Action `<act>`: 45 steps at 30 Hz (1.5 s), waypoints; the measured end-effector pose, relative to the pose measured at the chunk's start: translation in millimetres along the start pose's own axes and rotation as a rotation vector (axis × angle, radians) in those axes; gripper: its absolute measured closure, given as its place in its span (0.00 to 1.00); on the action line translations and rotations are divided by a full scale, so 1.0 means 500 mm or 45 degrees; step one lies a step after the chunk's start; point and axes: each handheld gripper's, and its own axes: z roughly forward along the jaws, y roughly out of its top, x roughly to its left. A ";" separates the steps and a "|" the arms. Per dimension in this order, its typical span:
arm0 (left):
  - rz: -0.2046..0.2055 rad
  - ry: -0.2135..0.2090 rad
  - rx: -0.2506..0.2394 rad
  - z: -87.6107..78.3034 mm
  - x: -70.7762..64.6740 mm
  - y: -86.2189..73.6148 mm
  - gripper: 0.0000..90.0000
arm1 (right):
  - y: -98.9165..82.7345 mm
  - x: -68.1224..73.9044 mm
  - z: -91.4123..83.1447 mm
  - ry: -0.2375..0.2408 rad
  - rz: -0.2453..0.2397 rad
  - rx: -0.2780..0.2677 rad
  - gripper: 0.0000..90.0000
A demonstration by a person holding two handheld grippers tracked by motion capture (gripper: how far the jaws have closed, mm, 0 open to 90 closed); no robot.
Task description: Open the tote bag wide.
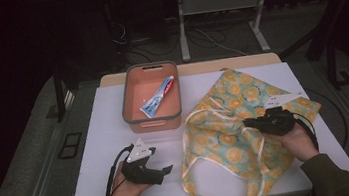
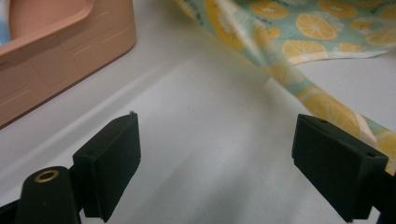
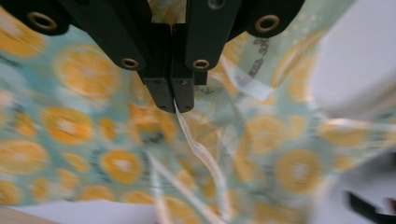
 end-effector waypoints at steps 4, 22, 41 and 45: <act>0.001 0.002 0.004 0.001 0.001 -0.001 0.16 | -0.023 -0.054 0.018 -0.111 0.091 0.076 0.99; 0.002 0.002 0.005 -0.001 0.000 0.000 0.16 | -0.026 -0.072 0.002 -0.131 0.173 0.059 0.63; 0.007 0.000 0.004 -0.002 -0.002 0.000 0.16 | 0.003 0.067 0.076 0.061 -0.131 0.226 0.19; 0.006 -0.002 0.004 -0.001 -0.002 0.000 0.16 | -0.012 0.068 0.102 0.056 -0.165 0.296 0.16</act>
